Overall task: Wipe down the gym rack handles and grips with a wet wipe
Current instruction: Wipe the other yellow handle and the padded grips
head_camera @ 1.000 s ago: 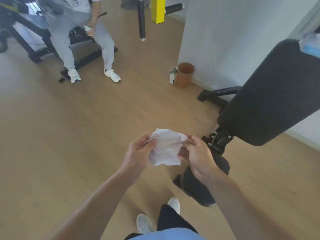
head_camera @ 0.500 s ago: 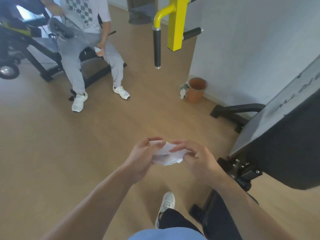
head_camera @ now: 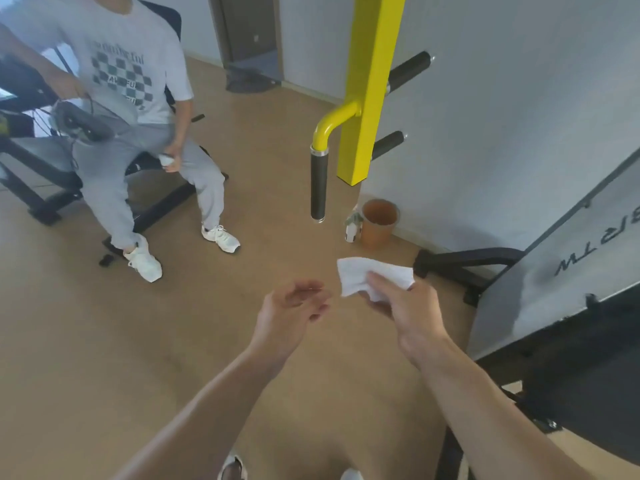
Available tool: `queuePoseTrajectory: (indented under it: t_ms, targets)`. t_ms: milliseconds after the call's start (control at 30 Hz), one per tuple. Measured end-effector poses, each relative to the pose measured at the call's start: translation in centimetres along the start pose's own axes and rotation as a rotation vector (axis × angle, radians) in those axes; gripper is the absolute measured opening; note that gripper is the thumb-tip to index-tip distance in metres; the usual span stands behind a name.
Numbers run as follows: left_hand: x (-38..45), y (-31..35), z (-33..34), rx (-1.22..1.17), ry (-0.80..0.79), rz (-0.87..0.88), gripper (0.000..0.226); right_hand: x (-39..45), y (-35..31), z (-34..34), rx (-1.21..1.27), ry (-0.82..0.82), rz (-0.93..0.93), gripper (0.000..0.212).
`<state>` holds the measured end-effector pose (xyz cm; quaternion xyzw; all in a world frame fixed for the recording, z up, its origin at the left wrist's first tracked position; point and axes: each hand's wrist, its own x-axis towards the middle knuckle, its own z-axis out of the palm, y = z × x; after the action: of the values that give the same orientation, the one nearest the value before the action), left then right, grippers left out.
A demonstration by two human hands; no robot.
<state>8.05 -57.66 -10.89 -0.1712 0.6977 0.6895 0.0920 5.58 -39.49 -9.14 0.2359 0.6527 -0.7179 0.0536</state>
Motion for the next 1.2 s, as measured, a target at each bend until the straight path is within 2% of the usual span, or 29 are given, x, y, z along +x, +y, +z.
queuePoseTrajectory:
  t_ms: [133, 200, 267, 367, 433, 467, 533, 633, 700, 733, 833, 967, 1033, 1100, 1200]
  targets:
    - [5.6, 2.5, -4.2, 0.080, -0.089, 0.054, 0.019, 4.9, -4.2, 6.2, 0.136, 0.355, -0.083, 0.010]
    - [8.6, 4.5, -6.1, 0.131, -0.165, 0.104, 0.020, 6.7, -6.2, 10.2, 0.121, 0.444, -0.133, 0.010]
    - [11.4, 6.8, -7.9, 0.202, -0.240, 0.189, 0.021, 7.9, -7.1, 14.2, 0.053, 0.436, -0.225, 0.015]
    - [15.4, 10.0, -10.0, 0.240, -0.319, 0.352, 0.028, 8.1, -6.2, 19.0, -0.131, 0.324, -0.364, 0.018]
    - [17.8, 11.7, -10.9, 0.271, -0.358, 0.410, 0.030, 7.8, -4.3, 20.5, -0.209, 0.235, -0.483, 0.040]
    - [19.0, 12.4, -11.1, 0.290, -0.379, 0.435, 0.029, 7.8, -3.7, 20.9, -0.227, 0.231, -0.539, 0.052]
    - [21.0, 13.9, -11.0, 0.306, -0.439, 0.481, 0.030, 8.4, -3.5, 21.6, -0.260, 0.328, -0.598, 0.052]
    - [23.0, 15.6, -9.8, 0.315, -0.495, 0.534, 0.030, 10.3, -5.1, 22.1, -0.243, 0.559, -0.518, 0.039]
    - [24.0, 16.3, -8.9, 0.331, -0.521, 0.563, 0.030, 11.9, -5.5, 22.0, -0.273, 0.599, -0.483, 0.018]
    - [24.5, 16.4, -8.5, 0.345, -0.530, 0.570, 0.031, 12.5, -5.4, 22.0, -0.293, 0.589, -0.465, 0.014]
    - [25.9, 16.9, -8.0, 0.352, -0.549, 0.583, 0.032, 13.5, -4.5, 21.9, -0.337, 0.564, -0.412, 0.020]
    - [27.1, 18.3, -7.8, 0.330, -0.617, 0.624, 0.040, 13.1, -5.8, 22.5, -0.305, 0.598, -0.521, 0.019]
    - [27.3, 19.1, -7.3, 0.368, -0.664, 0.643, 0.046, 12.7, -6.7, 22.9, -0.305, 0.595, -0.514, 0.020]
    - [27.5, 19.7, -6.7, 0.449, -0.674, 0.680, 0.047, 12.7, -6.1, 23.3, -0.326, 0.598, -0.448, 0.010]
    - [28.1, 20.1, -6.2, 0.485, -0.707, 0.705, 0.038, 12.8, -4.6, 24.0, -0.389, 0.640, -0.382, 0.032]
